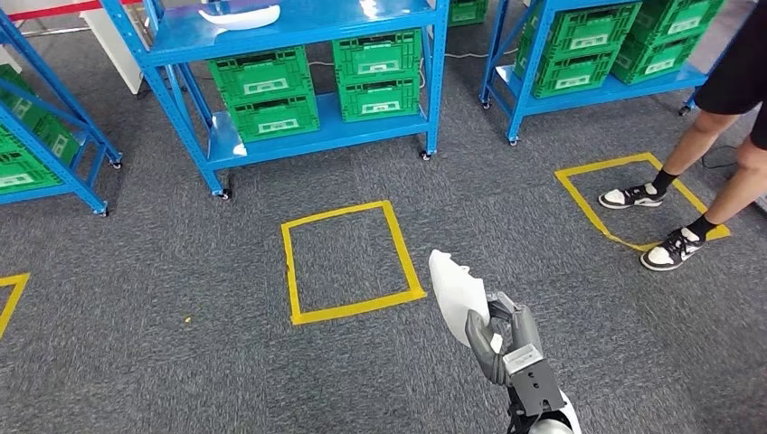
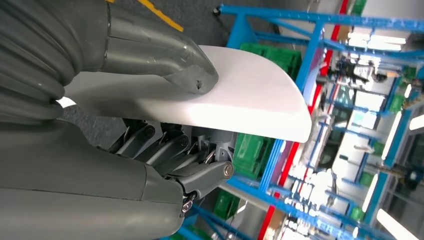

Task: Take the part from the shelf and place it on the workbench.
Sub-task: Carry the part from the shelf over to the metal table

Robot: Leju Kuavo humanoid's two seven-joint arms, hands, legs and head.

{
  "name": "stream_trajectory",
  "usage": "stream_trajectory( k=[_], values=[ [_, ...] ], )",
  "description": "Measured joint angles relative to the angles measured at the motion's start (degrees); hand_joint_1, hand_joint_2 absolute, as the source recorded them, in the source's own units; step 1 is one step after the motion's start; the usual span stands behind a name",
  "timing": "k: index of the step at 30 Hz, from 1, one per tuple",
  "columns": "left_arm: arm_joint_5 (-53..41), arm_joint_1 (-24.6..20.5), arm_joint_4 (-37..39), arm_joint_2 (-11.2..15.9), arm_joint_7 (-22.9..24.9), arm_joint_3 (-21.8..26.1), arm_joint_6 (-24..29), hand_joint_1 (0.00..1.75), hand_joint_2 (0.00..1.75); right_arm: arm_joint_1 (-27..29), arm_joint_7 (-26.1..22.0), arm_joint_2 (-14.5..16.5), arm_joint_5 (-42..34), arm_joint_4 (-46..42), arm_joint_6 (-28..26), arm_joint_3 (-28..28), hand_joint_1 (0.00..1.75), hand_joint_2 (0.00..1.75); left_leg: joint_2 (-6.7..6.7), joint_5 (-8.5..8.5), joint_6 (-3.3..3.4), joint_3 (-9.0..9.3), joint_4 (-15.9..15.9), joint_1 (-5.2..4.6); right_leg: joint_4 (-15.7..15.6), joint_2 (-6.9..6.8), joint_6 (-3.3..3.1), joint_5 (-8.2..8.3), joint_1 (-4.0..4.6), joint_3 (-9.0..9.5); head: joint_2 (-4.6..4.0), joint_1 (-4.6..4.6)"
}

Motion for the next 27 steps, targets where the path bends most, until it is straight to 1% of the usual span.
stream_trajectory(
  k=[1,2,3,4,5,6,7,8,9,10,12,14,15,16,17,18,19,20,21,22,23,24,25,26,27],
  values=[
    [0.0,0.0,0.0,0.0,0.1,0.0,0.0,0.0,1.75,0.0,0.0,0.0,0.0,0.0,0.0,0.0,1.75,1.75,-1.56,-2.15,-0.15,-1.52,3.6,0.02,0.0,0.52,-0.2,0.18,0.04,-0.26,0.0,-0.1],
    [0.0,0.1,0.0,0.0,0.1,0.0,-0.1,0.0,1.75,0.1,0.0,0.0,0.0,0.0,0.0,0.0,1.75,1.75,-2.5,-4.07,-0.2,-3.21,7.6,0.0,0.0,1.13,-0.33,0.34,0.1,-0.51,0.0,-0.15],
    [-0.1,0.1,0.0,0.0,0.1,0.0,-0.1,0.0,1.75,0.2,0.1,0.0,0.0,0.0,0.0,0.0,1.75,1.75,-2.94,-5.16,-0.18,-4.47,10.6,-0.04,0.1,1.79,-0.36,0.45,0.19,-0.71,0.0,-0.17],
    [-0.1,0.1,0.0,0.0,0.1,0.0,-0.1,0.0,1.75,0.2,0.1,0.0,0.0,0.0,0.0,0.0,1.75,1.75,-3.15,-5.11,-0.06,-4.86,11.8,-0.09,0.1,2.51,-0.33,0.55,0.28,-0.84,0.0,-0.17],
    [-0.1,0.1,0.0,0.0,0.0,-0.1,-0.1,0.0,1.75,0.2,0.1,0.0,0.0,0.0,0.0,0.0,1.75,1.75,-3.33,-3.87,0.15,-4.12,10.6,-0.12,0.2,3.26,-0.25,0.64,0.34,-0.92,0.0,-0.17],
    [-0.2,0.1,0.0,0.0,0.0,-0.1,0.0,0.0,1.75,0.2,0.2,0.0,0.0,0.1,0.0,0.0,1.75,1.75,-3.77,-1.86,0.43,-2.42,7.3,-0.14,0.3,4.02,-0.15,0.72,0.37,-0.95,0.0,-0.17],
    [-0.3,0.1,0.0,0.0,0.0,-0.1,0.0,0.0,1.75,0.1,0.2,0.0,0.0,0.1,0.0,0.0,1.75,1.75,-4.79,0.06,0.77,-0.42,3.1,-0.14,0.4,4.72,-0.02,0.8,0.32,-1.0,0.0,-0.17],
    [-0.4,0.2,0.0,0.0,-0.1,-0.2,0.0,0.0,1.75,0.1,0.2,0.0,-0.1,0.1,0.0,0.0,1.75,1.75,-5.79,1.45,1.04,1.21,-0.3,-0.13,0.5,5.22,0.08,0.86,0.27,-1.04,0.0,-0.18],
    [-0.4,0.2,0.1,0.0,-0.1,-0.2,0.0,0.0,1.75,0.1,0.2,0.0,-0.1,0.1,0.0,0.0,1.75,1.75,-6.68,2.16,1.23,2.22,-2.5,-0.12,0.5,5.52,0.16,0.91,0.22,-1.08,0.0,-0.19],
    [-0.5,0.3,0.1,0.1,-0.1,-0.2,0.0,0.0,1.75,0.0,0.2,0.1,-0.1,0.1,0.1,0.0,1.75,1.75,-7.27,2.27,1.32,2.58,-3.4,-0.11,0.5,5.63,0.2,0.94,0.17,-1.12,0.0,-0.19],
    [-0.5,0.3,0.1,0.1,-0.1,-0.2,0.0,0.0,1.75,0.0,0.2,0.1,-0.1,0.1,0.1,0.0,1.75,1.75,-7.53,2.08,1.36,2.65,-3.5,-0.11,0.5,5.66,0.25,0.96,0.21,-1.15,0.0,-0.18],
    [-0.7,0.2,0.1,0.0,-0.1,-0.3,0.0,0.0,1.75,-0.2,0.3,0.1,-0.3,0.2,0.3,0.0,1.75,1.75,-7.46,1.94,1.55,2.59,-3.8,-0.28,0.4,6.53,0.95,1.34,0.15,-1.57,0.0,-0.17],
    [-0.9,0.1,0.1,0.0,-0.1,-0.3,0.0,0.0,1.75,-0.5,0.3,0.1,-0.3,0.5,0.5,0.1,1.75,1.75,-6.59,2.32,2.07,2.61,-4.3,-0.24,1.3,5.96,1.56,0.94,0.22,-2.33,0.0,0.0],
    [-1.0,0.0,0.1,0.0,-0.1,-0.4,-0.1,0.0,1.75,-0.9,0.4,0.1,-0.4,0.8,0.8,0.2,1.75,1.75,-5.39,2.77,2.58,2.55,-4.7,-0.23,3.2,5.03,2.2,-0.08,0.26,-3.61,0.0,0.17],
    [-1.1,0.1,0.1,0.0,-0.1,-0.4,-0.1,0.0,1.75,-1.3,0.4,0.1,-0.5,1.1,1.0,0.3,1.75,1.75,-4.16,3.16,3.06,2.51,-4.9,-0.17,6.3,3.6,2.6,-1.71,0.32,-5.23,0.0,0.34],
    [-1.1,0.1,0.1,0.0,-0.1,-0.4,-0.2,0.0,1.75,-1.7,0.4,0.1,-0.6,1.4,1.1,0.5,1.75,1.75,-2.77,3.52,3.5,2.4,-5.1,-0.11,10.4,2.05,2.97,-3.72,0.41,-7.25,0.0,0.52],
    [-1.0,0.2,0.2,0.0,-0.1,-0.4,-0.1,0.0,1.75,-1.9,0.4,0.1,-0.7,1.7,1.2,0.6,1.75,1.75,-1.91,3.5,3.53,2.16,-5.0,-0.2,13.9,1.49,3.12,-5.07,0.38,-8.81,0.0,0.54],
    [-1.0,0.2,0.2,0.0,-0.2,-0.4,0.0,0.0,1.75,-2.0,0.4,0.1,-0.9,1.9,1.2,0.7,1.75,1.75,-1.09,3.47,3.55,1.94,-4.8,-0.26,15.7,1.25,3.22,-5.47,0.34,-9.51,0.0,0.54],
    [-1.0,0.2,0.2,0.0,-0.2,-0.4,0.0,0.0,1.75,-2.0,0.4,0.1,-1.0,2.2,1.3,0.7,1.75,1.75,-0.32,3.43,3.54,1.77,-4.6,-0.28,15.4,1.06,3.25,-4.91,0.33,-9.07,0.0,0.55],
    [-1.0,0.2,0.2,0.0,-0.4,-0.4,0.1,0.0,1.75,-2.1,0.4,0.1,-1.1,2.4,1.4,0.8,1.75,1.75,0.39,3.37,3.47,1.65,-4.4,-0.28,12.6,0.66,3.21,-3.51,0.33,-7.34,0.0,0.55],
    [-0.9,0.2,0.2,0.0,-0.5,-0.4,0.2,0.0,1.75,-2.2,0.3,0.1,-1.2,2.7,1.5,0.8,1.75,1.75,1.06,3.27,3.34,1.59,-4.2,-0.29,8.3,-0.27,3.08,-2.05,0.37,-4.81,0.0,0.55],
    [-0.9,0.2,0.2,-0.1,-0.6,-0.4,0.2,0.0,1.75,-2.4,0.3,0.1,-1.3,2.9,1.5,0.9,1.75,1.75,1.65,3.11,3.11,1.51,-4.0,-0.42,4.5,-1.36,2.88,-0.95,0.5,-2.65,0.0,0.52],
    [-0.7,0.2,0.2,-0.1,-0.7,-0.4,0.3,0.0,1.75,-2.5,0.2,0.1,-1.4,3.1,1.6,0.9,1.75,1.75,2.14,2.94,2.82,1.41,-3.9,-0.52,1.8,-2.22,2.59,-0.31,0.62,-1.13,0.0,0.51],
    [-0.6,0.2,0.2,-0.1,-0.7,-0.4,0.3,0.0,1.75,-2.7,0.1,0.1,-1.5,3.2,1.6,1.0,1.75,1.75,2.58,2.79,2.48,1.41,-3.9,-0.62,0.5,-2.69,2.28,-0.18,0.77,-0.51,0.0,0.51],
    [-0.5,0.2,0.2,-0.1,-0.8,-0.4,0.3,0.0,1.75,-2.8,0.0,0.1,-1.6,3.4,1.6,1.0,1.75,1.75,3.02,2.7,2.12,1.59,-4.0,-0.7,0.5,-2.44,1.97,-0.17,0.91,-0.64,0.0,0.51]
  ],
)
